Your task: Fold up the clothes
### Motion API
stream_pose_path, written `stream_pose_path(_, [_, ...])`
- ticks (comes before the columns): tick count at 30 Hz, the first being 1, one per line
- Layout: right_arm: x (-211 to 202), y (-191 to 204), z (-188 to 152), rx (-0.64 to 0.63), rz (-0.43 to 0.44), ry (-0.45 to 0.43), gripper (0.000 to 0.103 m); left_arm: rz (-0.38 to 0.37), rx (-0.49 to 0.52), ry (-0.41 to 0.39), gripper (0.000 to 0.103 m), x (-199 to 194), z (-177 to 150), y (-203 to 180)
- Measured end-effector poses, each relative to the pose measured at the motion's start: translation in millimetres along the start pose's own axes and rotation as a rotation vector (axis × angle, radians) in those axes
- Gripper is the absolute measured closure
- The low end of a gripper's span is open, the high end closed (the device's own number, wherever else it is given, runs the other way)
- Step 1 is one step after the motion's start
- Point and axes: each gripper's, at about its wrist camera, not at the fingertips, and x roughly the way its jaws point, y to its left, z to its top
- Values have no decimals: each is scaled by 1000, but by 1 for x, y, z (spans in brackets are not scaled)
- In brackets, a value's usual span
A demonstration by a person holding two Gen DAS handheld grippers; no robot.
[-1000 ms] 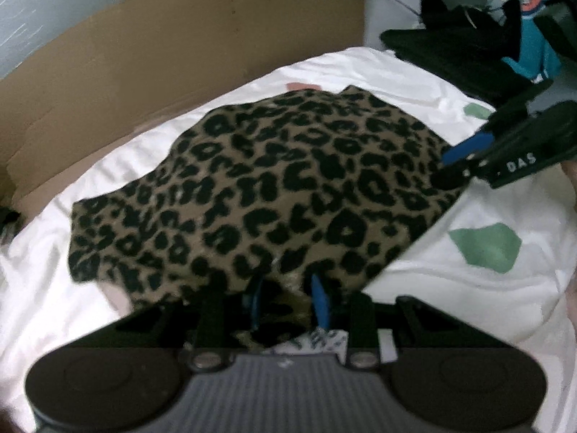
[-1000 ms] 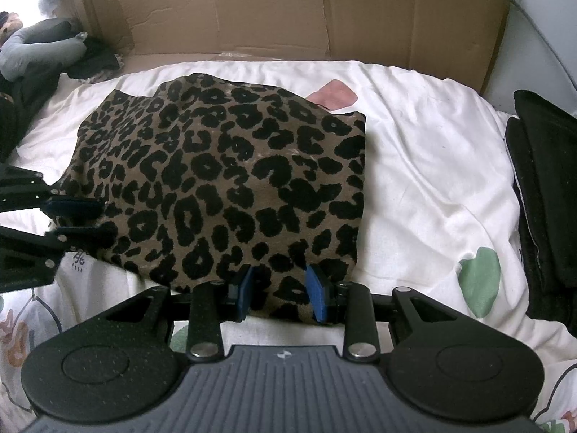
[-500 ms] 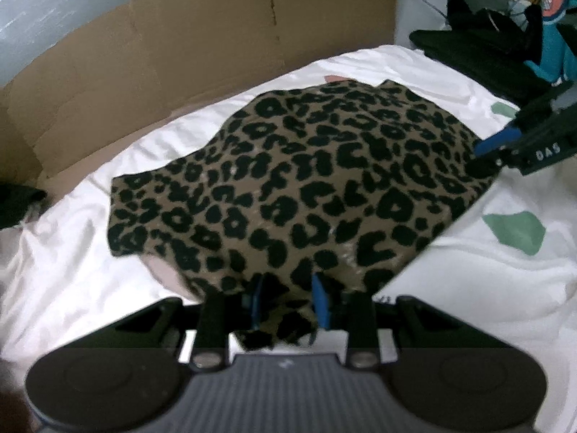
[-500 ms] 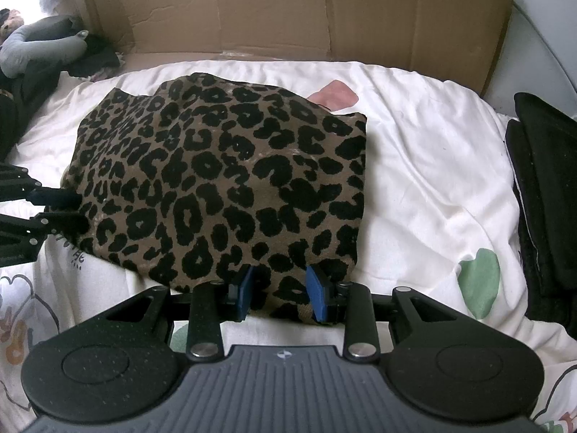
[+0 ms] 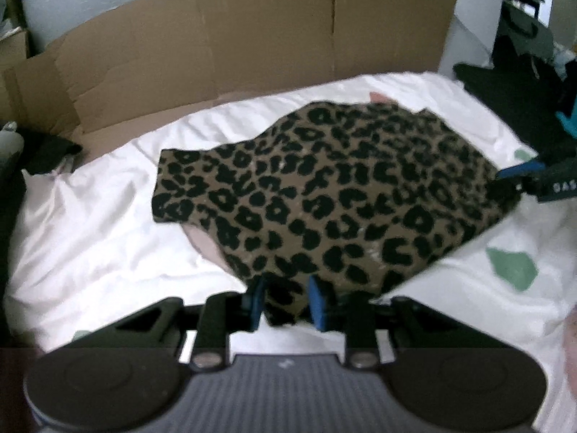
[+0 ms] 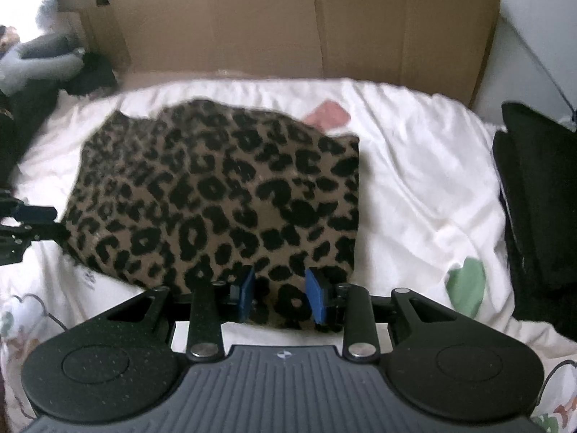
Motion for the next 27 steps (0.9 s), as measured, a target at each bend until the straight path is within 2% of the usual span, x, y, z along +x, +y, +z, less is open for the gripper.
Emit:
stream_pose_path(3, [-6,6,-1,-1,31,-16,66,-24,-2,-4,75,-4,-1,-7])
stream_pose_path(7, [1,14,-7,-26,46,13,66,-29,-1,32,76,9,-7,-10])
stream_pose_path(14, [6,5,-9,-19,-49,28,66,3,-74,72,74,17,-15,12])
stream_pose_path(22, [-17,-29,-11,177,-57,22,65,12,-204,76,76,6,-13,33])
stream_pose_path(27, [-16,-44,-24,327,26,64,65,-3,-254,79,75,8,-12,36])
